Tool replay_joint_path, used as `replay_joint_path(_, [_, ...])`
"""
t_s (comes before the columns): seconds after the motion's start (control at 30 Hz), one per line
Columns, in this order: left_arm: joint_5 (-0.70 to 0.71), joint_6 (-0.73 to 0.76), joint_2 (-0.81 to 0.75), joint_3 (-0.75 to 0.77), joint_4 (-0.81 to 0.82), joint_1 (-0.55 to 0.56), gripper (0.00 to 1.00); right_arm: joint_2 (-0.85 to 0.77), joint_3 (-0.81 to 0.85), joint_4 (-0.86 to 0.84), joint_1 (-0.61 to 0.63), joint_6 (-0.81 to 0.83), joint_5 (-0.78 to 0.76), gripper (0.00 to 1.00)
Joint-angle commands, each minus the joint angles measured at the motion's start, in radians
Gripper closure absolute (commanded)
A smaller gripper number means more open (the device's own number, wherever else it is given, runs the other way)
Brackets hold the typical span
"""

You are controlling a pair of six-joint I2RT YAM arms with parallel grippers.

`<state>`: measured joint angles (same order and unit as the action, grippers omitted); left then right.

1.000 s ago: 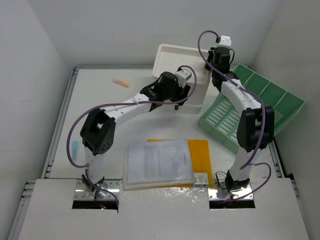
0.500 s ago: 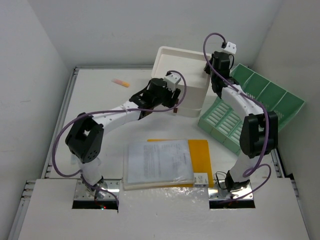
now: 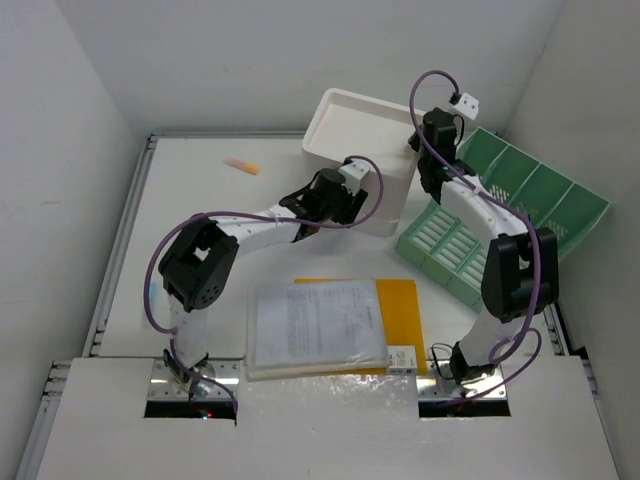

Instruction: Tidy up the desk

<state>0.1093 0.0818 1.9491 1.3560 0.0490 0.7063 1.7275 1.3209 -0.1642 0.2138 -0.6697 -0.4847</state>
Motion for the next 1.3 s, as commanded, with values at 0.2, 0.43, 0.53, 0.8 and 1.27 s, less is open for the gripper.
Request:
replay_joint_path(0.2, [0.056, 0.027, 0.005, 0.071, 0.164, -0.005, 0.5, 0.072, -0.008, 0.127, 0.064, -0.099, 0.118, 1.0])
replay_joint_path(0.43, [0.044, 0.003, 0.011, 0.138, 0.14, -0.007, 0.86, 0.081, -0.002, 0.134, 0.065, -0.073, 0.12, 1.0])
replay_joint_path(0.53, [-0.006, -0.017, 0.039, 0.19, 0.089, -0.007, 1.0, 0.08, -0.005, 0.135, 0.065, -0.074, 0.123, 1.0])
replay_joint_path(0.8, [-0.036, 0.03, -0.045, 0.08, 0.066, -0.008, 1.0, 0.066, -0.011, 0.144, 0.065, -0.073, 0.084, 1.0])
replay_joint_path(1.27, [-0.232, 0.219, -0.443, -0.188, -0.363, -0.005, 1.0, 0.038, -0.037, 0.143, 0.065, -0.077, -0.061, 1.0])
